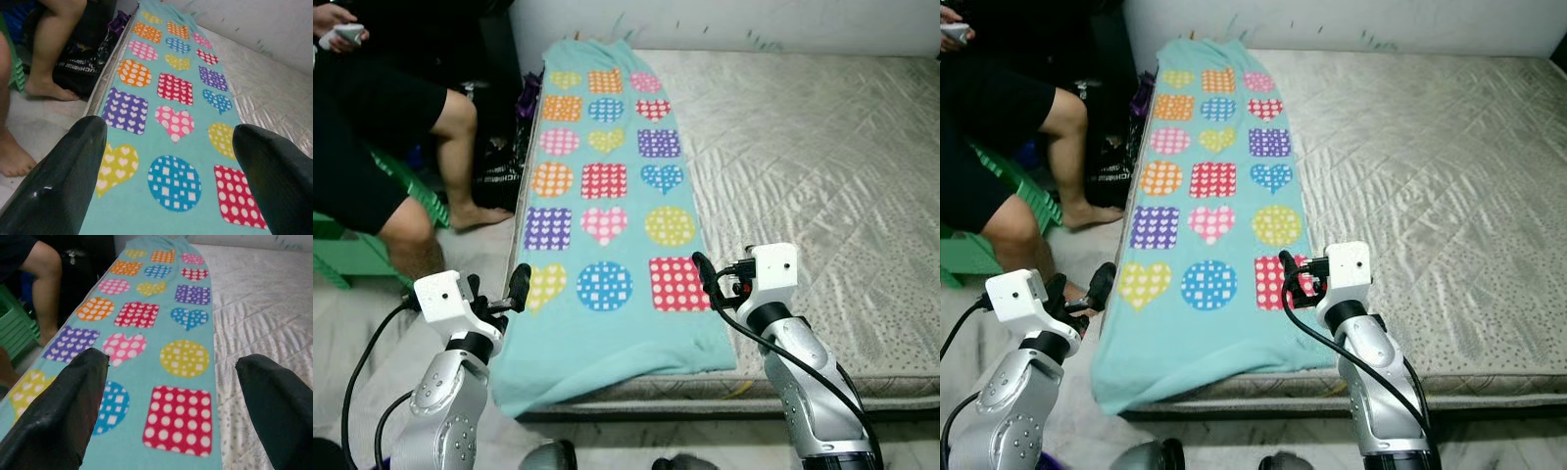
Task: Clean up the room
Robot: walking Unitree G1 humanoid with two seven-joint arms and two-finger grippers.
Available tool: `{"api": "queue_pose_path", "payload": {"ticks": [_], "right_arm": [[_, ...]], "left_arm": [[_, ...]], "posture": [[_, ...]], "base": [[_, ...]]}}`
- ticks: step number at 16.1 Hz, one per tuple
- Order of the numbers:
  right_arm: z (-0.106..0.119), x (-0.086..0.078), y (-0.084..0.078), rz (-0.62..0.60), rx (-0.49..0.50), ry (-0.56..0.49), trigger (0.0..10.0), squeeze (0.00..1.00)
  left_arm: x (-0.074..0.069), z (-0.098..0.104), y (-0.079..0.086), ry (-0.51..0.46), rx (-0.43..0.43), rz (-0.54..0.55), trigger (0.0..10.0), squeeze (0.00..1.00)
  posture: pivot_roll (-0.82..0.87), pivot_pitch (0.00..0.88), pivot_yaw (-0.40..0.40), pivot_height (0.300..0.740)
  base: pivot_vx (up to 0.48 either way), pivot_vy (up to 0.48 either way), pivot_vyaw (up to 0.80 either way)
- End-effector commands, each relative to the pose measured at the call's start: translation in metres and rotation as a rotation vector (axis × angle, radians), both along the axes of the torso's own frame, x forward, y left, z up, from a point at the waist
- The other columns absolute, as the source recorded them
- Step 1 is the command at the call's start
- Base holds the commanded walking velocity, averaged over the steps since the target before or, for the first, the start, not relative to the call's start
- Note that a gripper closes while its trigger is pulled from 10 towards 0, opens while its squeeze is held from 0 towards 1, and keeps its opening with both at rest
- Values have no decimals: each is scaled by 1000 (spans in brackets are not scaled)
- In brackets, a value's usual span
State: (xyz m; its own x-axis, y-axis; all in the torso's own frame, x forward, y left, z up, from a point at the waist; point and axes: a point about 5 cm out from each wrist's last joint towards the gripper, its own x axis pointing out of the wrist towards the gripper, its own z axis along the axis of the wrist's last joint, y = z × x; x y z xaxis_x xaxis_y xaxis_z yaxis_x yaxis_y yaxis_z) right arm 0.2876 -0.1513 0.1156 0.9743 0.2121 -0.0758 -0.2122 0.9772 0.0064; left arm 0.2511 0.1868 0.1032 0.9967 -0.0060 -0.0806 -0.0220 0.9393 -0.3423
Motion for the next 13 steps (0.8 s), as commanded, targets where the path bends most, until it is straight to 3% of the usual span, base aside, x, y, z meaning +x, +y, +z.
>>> {"api": "queue_pose_path", "payload": {"ticks": [1,6,13], "right_arm": [[0,-3,0,5,8,8,10000,0],[0,-3,0,9,0,8,10000,0],[0,2,-2,18,-26,-3,10000,0]], "left_arm": [[-3,0,2,11,7,9,10000,0],[-1,1,2,11,9,12,10000,0],[-1,2,4,5,11,46,10000,0]], "posture": [[-26,184,-25,644],[-29,188,-26,585],[-27,189,-31,581]], "base": [[0,0,0],[0,0,0],[0,0,0]]}}
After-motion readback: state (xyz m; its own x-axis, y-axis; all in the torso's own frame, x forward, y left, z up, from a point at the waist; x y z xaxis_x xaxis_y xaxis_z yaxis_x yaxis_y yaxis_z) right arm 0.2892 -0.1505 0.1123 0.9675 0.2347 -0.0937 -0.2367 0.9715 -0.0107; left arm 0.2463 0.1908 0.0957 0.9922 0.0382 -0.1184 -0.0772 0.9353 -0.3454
